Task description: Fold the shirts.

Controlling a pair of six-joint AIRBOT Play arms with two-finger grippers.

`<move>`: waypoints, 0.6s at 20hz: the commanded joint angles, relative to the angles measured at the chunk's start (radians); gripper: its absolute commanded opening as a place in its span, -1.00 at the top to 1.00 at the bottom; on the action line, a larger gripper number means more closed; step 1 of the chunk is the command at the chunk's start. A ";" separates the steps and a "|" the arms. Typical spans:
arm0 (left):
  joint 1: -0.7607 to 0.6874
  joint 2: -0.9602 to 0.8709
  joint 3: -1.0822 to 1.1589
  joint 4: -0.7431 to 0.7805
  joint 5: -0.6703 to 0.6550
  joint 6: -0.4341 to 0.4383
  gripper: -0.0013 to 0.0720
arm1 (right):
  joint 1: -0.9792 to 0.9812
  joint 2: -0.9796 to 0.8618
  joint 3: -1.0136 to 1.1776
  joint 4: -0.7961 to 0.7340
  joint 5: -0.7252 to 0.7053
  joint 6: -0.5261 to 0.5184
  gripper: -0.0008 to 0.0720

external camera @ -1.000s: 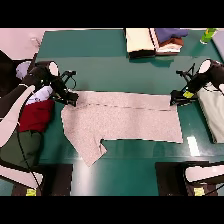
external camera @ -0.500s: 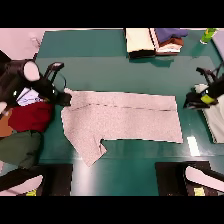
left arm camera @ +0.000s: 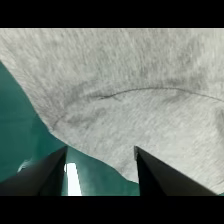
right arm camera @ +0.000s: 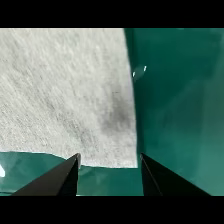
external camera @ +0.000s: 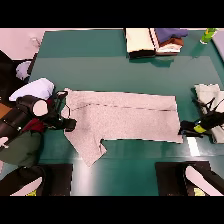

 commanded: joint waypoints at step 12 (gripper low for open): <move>-0.026 0.011 -0.039 -0.018 -0.030 -0.037 -0.38 | 0.219 -0.005 -0.054 -0.034 -0.100 0.070 0.93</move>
